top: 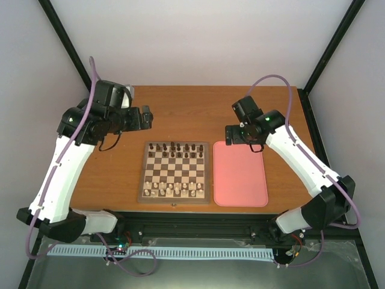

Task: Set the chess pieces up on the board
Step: Reset both arms

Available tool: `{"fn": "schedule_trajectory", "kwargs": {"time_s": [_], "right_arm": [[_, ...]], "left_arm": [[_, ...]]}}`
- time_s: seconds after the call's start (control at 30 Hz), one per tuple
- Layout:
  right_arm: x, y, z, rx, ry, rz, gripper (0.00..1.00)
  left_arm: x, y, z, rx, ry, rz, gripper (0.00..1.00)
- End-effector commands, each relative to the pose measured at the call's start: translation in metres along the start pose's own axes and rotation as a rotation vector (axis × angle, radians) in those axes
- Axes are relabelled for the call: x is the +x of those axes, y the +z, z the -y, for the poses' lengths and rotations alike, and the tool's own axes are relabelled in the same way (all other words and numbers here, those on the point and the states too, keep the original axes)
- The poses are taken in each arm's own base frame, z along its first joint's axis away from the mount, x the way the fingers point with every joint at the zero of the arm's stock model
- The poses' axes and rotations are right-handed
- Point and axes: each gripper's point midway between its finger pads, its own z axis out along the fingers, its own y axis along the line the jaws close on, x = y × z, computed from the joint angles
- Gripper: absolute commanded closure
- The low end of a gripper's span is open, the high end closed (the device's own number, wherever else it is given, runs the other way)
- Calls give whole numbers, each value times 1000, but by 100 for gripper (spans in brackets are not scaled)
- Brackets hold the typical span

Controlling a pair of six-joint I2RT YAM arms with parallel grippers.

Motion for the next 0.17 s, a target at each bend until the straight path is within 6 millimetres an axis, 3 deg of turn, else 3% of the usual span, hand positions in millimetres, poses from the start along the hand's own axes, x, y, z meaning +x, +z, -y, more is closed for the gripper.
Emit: {"fn": "schedule_trajectory", "kwargs": {"time_s": [0.0,0.13], "right_arm": [[-22,-20,8,7,2,101,0],[-25,-24,7,-9,-1,119,0]], "left_arm": [[13,4,-6,14,7,-46,0],[13,6,-5,15,2,-45,0]]}}
